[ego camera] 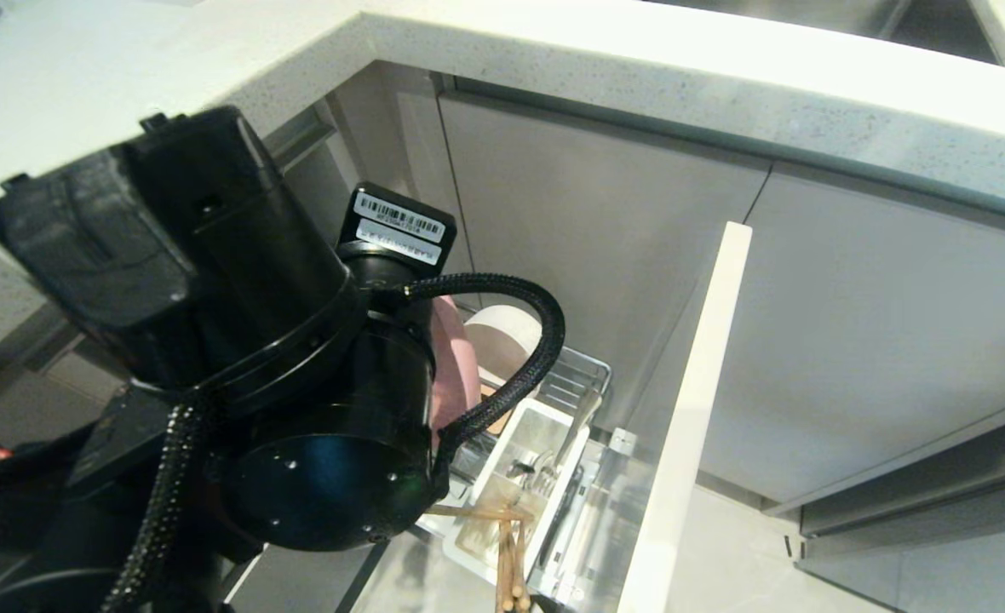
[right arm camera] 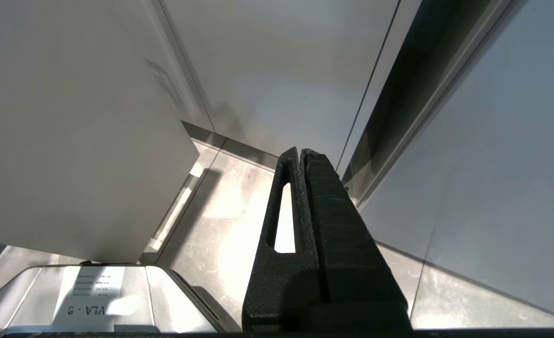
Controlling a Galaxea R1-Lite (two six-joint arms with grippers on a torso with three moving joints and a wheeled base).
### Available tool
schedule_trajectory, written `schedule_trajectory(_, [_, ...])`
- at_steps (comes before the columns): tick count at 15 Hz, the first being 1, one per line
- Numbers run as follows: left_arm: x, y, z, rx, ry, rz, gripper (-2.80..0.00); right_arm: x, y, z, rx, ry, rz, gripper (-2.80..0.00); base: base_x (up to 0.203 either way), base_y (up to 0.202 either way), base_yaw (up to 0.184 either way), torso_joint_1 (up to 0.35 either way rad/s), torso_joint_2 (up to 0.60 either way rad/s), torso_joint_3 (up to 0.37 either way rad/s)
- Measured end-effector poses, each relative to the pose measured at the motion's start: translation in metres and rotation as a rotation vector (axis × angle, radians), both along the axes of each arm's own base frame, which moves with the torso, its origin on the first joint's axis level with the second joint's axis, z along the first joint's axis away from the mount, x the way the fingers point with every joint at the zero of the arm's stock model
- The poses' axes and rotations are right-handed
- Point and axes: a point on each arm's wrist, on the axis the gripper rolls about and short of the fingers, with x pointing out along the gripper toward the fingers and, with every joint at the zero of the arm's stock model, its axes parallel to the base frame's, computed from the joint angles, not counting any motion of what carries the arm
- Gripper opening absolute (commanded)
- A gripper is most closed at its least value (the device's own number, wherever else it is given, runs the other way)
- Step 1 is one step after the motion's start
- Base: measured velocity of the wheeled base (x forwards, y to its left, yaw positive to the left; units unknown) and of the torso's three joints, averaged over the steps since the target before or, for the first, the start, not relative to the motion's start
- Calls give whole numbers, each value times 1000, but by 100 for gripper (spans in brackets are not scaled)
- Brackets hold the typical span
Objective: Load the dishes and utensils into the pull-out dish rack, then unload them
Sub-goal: Pick up the plate and place it in the cupboard
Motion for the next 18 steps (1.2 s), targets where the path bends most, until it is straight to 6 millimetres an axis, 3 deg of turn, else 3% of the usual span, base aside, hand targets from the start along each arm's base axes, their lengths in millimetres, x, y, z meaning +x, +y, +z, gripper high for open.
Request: schedule_trajectory(18, [11, 2, -24, -146, 15, 71, -280, 0, 0, 0, 0, 0, 0, -280, 0, 0, 0, 0, 0, 0])
